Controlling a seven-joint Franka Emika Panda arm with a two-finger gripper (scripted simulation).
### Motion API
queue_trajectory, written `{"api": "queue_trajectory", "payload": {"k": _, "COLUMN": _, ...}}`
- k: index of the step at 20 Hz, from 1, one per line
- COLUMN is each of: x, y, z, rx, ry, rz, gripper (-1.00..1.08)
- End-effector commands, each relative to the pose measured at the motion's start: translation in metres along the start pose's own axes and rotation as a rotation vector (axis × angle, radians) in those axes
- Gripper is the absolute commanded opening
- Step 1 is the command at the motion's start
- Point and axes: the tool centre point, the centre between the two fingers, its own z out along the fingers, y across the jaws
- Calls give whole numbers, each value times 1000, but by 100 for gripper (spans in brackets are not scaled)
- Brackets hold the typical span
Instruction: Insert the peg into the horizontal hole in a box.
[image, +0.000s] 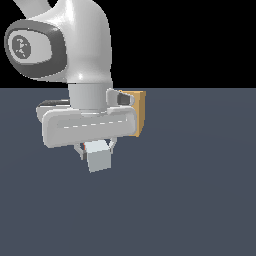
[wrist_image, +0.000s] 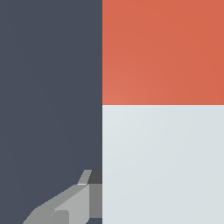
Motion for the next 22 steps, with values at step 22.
{"api": "queue_trajectory", "payload": {"k": 22, "x": 79, "y": 1, "z": -24, "rx": -3, "ry": -1, "rz": 515, "gripper": -100}}
